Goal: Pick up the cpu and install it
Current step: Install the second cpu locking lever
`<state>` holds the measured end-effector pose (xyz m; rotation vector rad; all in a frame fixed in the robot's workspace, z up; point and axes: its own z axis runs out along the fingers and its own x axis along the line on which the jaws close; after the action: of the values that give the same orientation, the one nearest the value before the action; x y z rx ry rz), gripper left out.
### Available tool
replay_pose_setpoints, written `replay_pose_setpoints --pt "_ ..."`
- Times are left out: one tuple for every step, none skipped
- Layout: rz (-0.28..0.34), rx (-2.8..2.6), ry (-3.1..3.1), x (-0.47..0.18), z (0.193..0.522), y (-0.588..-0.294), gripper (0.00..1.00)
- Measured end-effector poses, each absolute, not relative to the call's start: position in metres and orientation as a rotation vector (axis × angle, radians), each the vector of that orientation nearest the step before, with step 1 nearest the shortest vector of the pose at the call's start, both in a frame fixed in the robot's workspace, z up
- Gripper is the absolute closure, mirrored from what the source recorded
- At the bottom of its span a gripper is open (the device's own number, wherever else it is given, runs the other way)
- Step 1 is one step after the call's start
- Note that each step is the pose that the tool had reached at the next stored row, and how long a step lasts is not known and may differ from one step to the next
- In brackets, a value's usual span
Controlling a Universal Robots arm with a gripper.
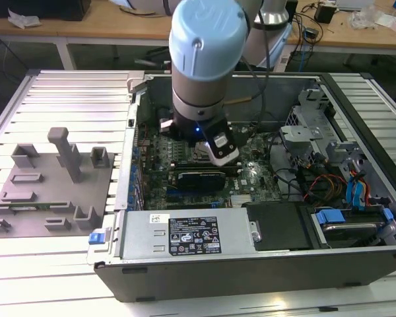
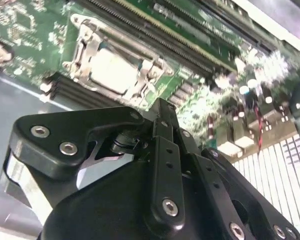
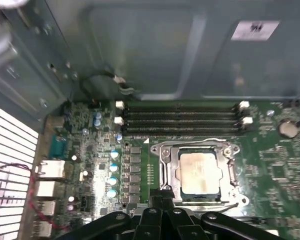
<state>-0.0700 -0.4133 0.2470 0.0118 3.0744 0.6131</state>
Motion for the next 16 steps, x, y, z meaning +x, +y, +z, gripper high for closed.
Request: replay_pose_setpoints --pt "0.612 0.013 3.074 -0.070 0.251 -0.413 0.89" --pt "0.611 0.014 3.075 -0.070 0.255 -0.413 0.89" --pt "0.604 0.017 3.075 -0.070 0.259 -0.413 0.89" --pt "0.592 0.020 3.077 -0.070 0.261 -0.413 0.89" --pt "0.572 0.023 3.081 -0.070 0.262 -0.413 0.89" --pt "0.528 0.029 3.088 -0.070 0.263 -0.413 0.89" --pt "0.471 0.038 3.095 -0.070 0.263 -0.413 0.89" --pt "0.434 0.052 3.099 -0.069 0.263 -0.413 0.89" --pt "0.413 0.075 3.099 -0.069 0.263 -0.413 0.89" --pt "0.404 0.089 3.098 -0.069 0.263 -0.413 0.89" --pt "0.394 0.104 3.098 -0.068 0.263 -0.413 0.89" --pt "0.386 0.117 3.097 -0.067 0.263 -0.413 0.89" --pt "0.380 0.127 3.096 -0.065 0.263 -0.413 0.89" --pt "0.373 0.138 3.096 -0.061 0.263 -0.411 0.89" --pt "0.370 0.141 3.096 -0.059 0.263 -0.410 0.89" --pt "0.369 0.144 3.095 -0.056 0.263 -0.410 0.89"
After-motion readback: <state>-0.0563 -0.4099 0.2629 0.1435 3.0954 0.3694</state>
